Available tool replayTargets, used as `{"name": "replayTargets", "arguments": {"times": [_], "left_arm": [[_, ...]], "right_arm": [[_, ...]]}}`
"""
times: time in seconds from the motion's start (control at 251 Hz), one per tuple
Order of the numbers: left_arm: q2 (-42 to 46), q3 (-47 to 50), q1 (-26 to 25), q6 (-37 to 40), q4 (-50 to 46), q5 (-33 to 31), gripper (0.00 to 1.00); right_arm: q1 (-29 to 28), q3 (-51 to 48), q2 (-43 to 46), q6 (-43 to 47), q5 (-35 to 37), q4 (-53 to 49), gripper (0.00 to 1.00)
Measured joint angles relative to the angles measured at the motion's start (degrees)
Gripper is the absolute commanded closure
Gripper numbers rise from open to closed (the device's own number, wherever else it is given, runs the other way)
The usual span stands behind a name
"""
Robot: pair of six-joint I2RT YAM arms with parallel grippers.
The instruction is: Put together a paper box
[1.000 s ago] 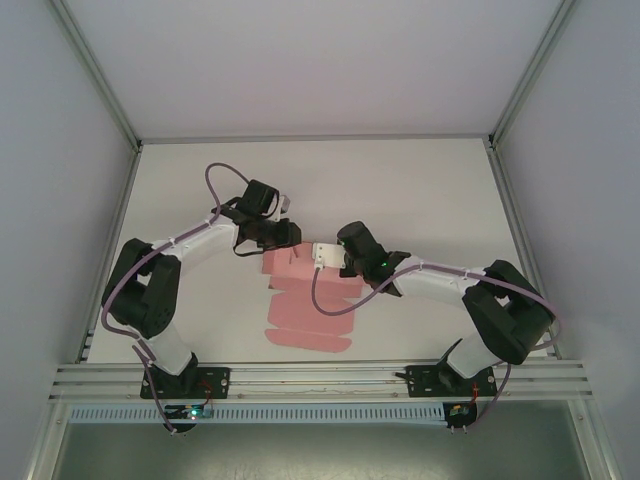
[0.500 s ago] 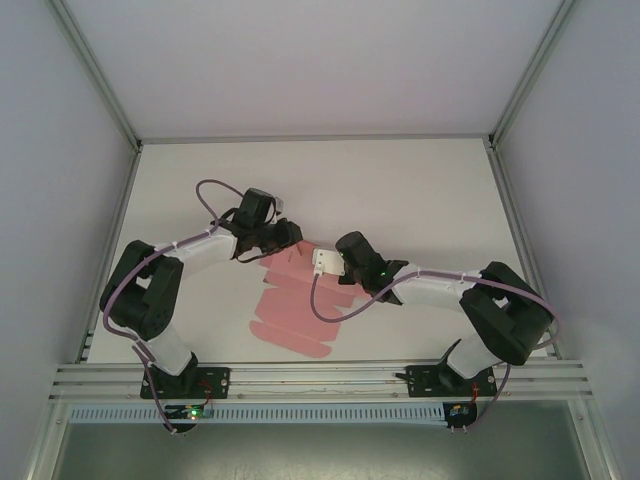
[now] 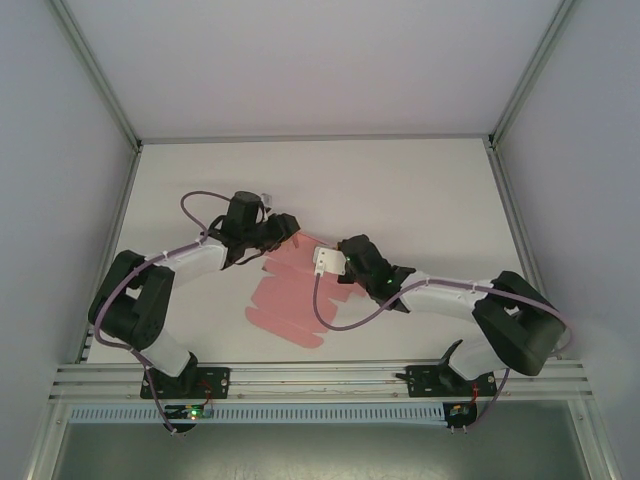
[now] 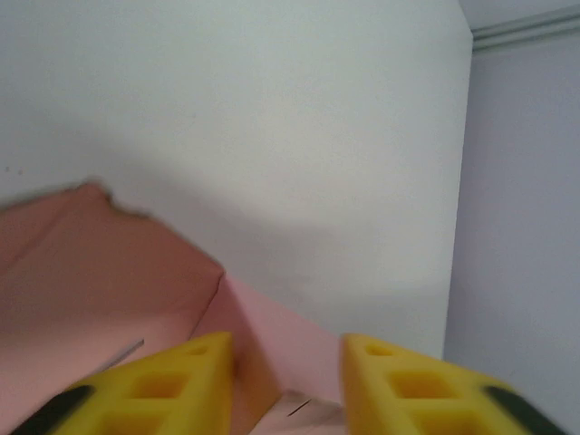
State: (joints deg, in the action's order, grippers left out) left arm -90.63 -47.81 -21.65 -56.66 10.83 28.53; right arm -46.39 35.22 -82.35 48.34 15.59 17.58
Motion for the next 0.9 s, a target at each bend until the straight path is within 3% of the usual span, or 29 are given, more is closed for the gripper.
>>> {"name": "replayTargets", "arguments": {"times": [0.08, 0.152, 0.323, 0.503, 0.69, 0.902], "left_arm": [[2.8, 0.0, 0.0, 2.4, -2.2, -0.5, 0.16], [6.9, 0.0, 0.0, 5.6, -6.2, -2.4, 0.00], [19.0, 0.1, 0.3, 14.3, -16.4, -9.6, 0.00], [25.6, 3.6, 2.6, 20.4, -22.3, -11.2, 0.00], [27.0, 13.7, 5.9, 21.9, -20.6, -5.4, 0.02], [26.9, 22.2, 12.5, 19.3, -9.0, 3.9, 0.23]], "right_arm": [[-0.3, 0.0, 1.2, 0.0, 0.0, 0.3, 1.00], [-0.6, -0.2, 2.3, 0.2, 0.0, 0.5, 1.00], [-0.4, -1.7, 5.4, 0.0, -0.6, 0.5, 1.00], [1.2, -3.5, 8.2, -0.6, -2.8, 0.2, 1.00], [4.4, -4.2, 11.4, -2.6, -7.6, -0.6, 1.00], [7.0, -5.9, 14.8, -5.0, -12.5, -0.7, 1.00]]}}
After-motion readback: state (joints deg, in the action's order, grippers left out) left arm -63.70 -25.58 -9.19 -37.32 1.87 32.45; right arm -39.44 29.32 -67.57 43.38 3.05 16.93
